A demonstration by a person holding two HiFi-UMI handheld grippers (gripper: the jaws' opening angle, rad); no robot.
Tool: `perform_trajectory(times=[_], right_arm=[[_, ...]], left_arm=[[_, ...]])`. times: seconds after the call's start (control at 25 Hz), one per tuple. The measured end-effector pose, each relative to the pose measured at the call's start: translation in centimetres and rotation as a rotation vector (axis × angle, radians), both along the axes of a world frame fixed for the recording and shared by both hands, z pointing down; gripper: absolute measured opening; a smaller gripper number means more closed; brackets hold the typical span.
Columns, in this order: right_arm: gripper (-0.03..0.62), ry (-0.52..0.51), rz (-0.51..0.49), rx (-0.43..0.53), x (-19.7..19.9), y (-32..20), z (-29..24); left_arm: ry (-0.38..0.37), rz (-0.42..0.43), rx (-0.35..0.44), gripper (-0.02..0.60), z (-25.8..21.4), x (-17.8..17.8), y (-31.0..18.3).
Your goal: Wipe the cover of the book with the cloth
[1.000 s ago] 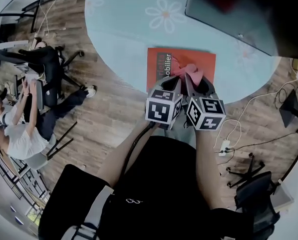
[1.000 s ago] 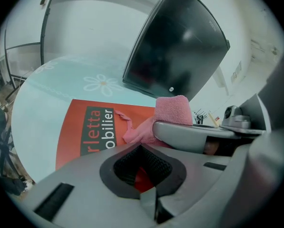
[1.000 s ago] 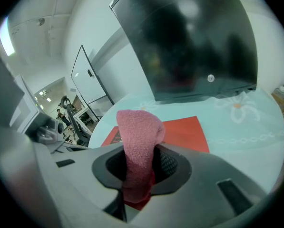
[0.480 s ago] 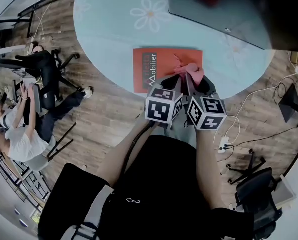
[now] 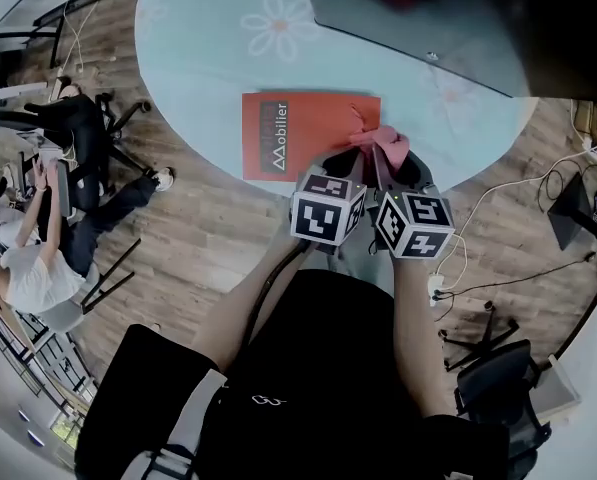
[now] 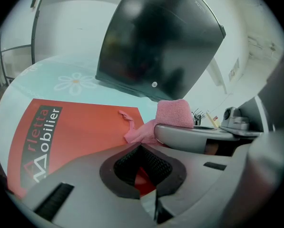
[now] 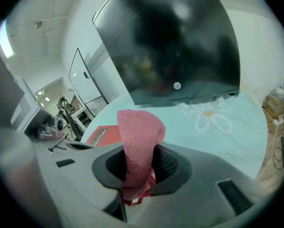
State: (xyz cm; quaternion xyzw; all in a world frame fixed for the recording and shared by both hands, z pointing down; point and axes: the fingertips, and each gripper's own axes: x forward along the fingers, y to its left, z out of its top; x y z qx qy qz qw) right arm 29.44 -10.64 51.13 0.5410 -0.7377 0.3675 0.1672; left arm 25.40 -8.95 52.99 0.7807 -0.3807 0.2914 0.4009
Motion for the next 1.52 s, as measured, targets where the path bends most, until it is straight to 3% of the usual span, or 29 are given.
perform_trajectory(times=[0.16, 0.32, 0.52, 0.72, 0.92, 1.04, 1.2, 1.52], right_arm=[[0.095, -0.011, -0.051, -0.003, -0.4, -0.3, -0.4], [0.095, -0.005, -0.127, 0.065, -2.2, -0.8, -3.5], [0.095, -0.033, -0.082, 0.119, -4.2, -1.6, -5.9], [0.095, -0.070, -0.142, 0.145, -11.5, -2.4, -6.4], [0.095, -0.112, -0.233, 0.154, -19.1, -1.8, -6.5], [0.095, -0.118, -0.271, 0.148, -22.7, -1.1, -6.2], [0.095, -0.111, -0.268, 0.121, -24.3, 0.2, -5.2], [0.095, -0.103, -0.196, 0.065, -22.3, 1.4, -3.0]], left_arm=[[0.026, -0.092, -0.018, 0.009, -0.4, -0.2, 0.8], [0.059, -0.225, -0.022, 0.009, -1.4, -3.5, 0.5], [0.108, -0.257, -0.018, 0.009, -2.3, -7.8, -1.4], [0.119, -0.265, 0.021, 0.009, -3.4, -13.4, -1.3], [0.075, -0.357, 0.039, 0.009, -3.5, -22.4, -1.6], [0.068, -0.373, 0.050, 0.009, -3.6, -25.4, -1.4], [0.085, -0.332, 0.030, 0.009, -2.9, -25.3, -0.1], [0.098, -0.203, -0.019, 0.009, -1.2, -22.2, 2.5]])
